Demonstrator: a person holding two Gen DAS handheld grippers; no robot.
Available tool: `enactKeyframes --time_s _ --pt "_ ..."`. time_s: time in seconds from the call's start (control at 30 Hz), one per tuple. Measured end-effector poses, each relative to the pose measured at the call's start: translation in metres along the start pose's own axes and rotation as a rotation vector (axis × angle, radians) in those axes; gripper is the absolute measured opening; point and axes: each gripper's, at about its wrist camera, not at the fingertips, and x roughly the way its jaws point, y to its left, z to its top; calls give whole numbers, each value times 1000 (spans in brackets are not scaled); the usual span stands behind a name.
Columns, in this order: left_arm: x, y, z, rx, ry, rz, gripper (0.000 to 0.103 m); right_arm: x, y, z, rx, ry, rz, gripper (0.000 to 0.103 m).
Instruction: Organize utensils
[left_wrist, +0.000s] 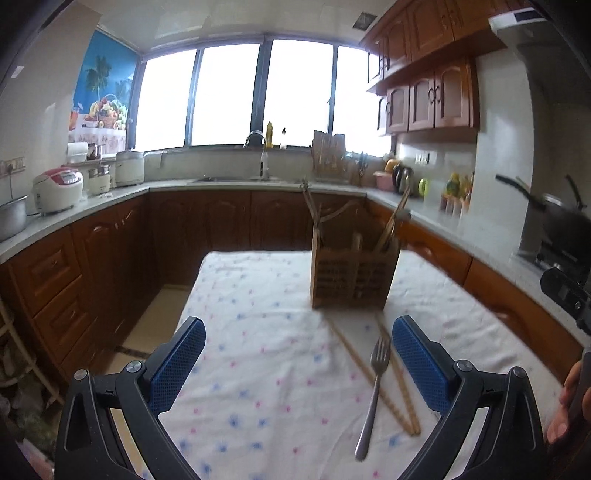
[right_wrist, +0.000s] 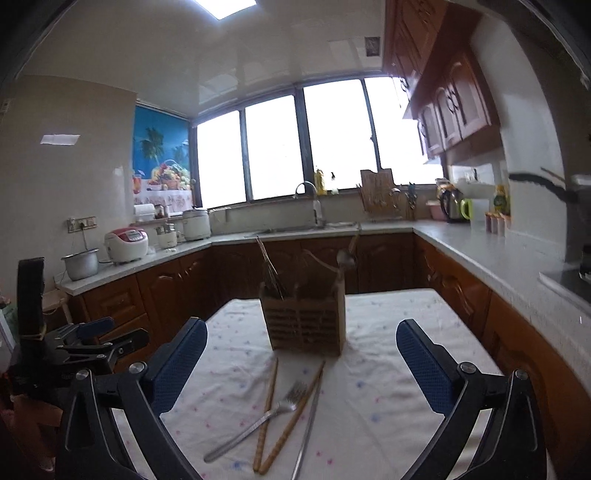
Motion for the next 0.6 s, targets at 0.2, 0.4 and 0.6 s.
enactKeyframes --time_s 0.2,0.4,0.6 --pt "0 -14 -10 38 68 47 102 9 -2 -28 21 75 -17 103" --pt "-1 -24 8 70 128 107 102 11 -2 -33 37 140 -26 103" --pt "-1 -28 25 88 129 135 102 8 2 -12 29 144 -19 103"
